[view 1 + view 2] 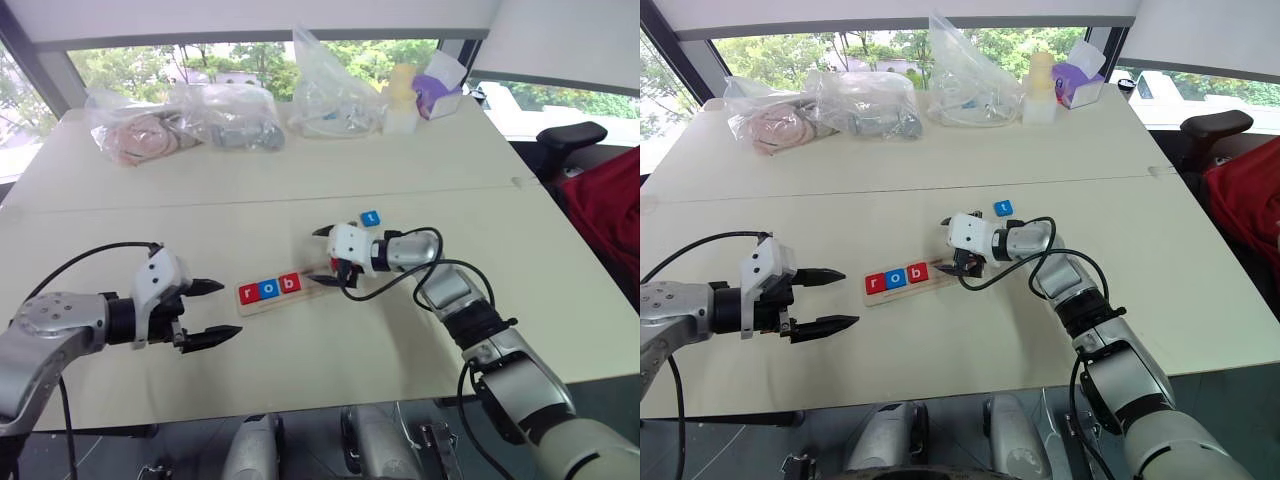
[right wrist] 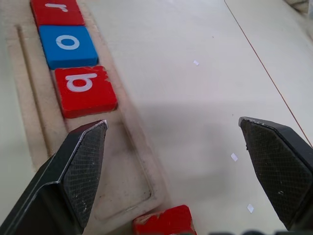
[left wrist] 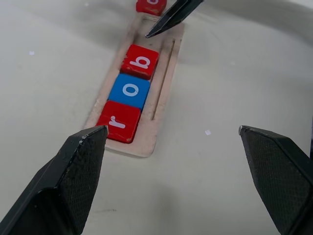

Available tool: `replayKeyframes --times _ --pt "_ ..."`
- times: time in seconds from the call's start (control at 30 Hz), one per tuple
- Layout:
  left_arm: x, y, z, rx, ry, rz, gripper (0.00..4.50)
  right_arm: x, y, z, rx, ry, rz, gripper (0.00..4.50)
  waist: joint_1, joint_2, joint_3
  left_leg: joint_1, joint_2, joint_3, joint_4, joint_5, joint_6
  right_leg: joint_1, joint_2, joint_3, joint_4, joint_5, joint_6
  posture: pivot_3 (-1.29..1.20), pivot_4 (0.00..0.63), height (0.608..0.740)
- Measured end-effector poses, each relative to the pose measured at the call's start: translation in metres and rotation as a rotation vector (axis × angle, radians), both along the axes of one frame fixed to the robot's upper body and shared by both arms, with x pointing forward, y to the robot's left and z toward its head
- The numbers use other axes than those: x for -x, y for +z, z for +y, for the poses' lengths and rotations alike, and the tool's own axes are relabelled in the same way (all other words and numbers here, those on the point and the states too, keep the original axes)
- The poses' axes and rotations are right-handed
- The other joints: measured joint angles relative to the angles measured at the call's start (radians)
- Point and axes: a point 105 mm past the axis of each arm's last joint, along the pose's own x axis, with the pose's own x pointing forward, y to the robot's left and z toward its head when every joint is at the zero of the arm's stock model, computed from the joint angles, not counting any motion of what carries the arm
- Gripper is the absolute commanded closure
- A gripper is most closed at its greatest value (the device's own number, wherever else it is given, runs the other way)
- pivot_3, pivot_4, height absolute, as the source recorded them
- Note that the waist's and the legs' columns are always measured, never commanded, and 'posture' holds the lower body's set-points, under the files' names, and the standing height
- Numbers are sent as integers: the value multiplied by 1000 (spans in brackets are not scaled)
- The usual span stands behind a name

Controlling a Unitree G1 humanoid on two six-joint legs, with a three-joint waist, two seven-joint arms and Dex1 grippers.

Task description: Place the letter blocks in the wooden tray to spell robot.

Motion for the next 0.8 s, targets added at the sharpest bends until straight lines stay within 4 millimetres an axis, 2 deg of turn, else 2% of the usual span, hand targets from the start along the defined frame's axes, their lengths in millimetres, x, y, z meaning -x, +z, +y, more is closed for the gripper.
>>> replayKeyframes --times 0.13,0.27,0.57,0.67,0.77,0.8 --pt "0 0 0 3 5 -2 0 -3 -2 4 -3 -3 3 41 0 0 0 0 0 0 0 0 0 0 0 0 0 0 0 0 150 735" --pt "-1 -2 0 2 13 -3 0 2 -6 16 -9 33 26 41 0 0 0 0 0 0 0 0 0 0 0 0 0 0 0 0 150 735" --pt "-1 -3 1 1 20 -1 0 1 -7 16 -14 24 26 41 0 0 0 0 0 0 0 0 0 0 0 0 0 0 0 0 150 735" --pt "0 -3 0 1 14 -1 0 -8 -2 3 -34 -60 48 41 1 0 0 0 0 0 0 0 0 0 0 0 0 0 0 0 150 735" --pt "1 -3 -1 -12 -8 -5 0 -15 14 -13 -110 -152 97 41 5 0 0 -1 1 -1 0 0 0 0 -1 0 0 0 0 0 150 735" --pt "1 -3 -3 -18 -24 -6 0 -18 28 -21 -153 -184 94 41 5 0 0 -1 1 0 0 0 0 0 -1 0 0 0 0 0 150 735"
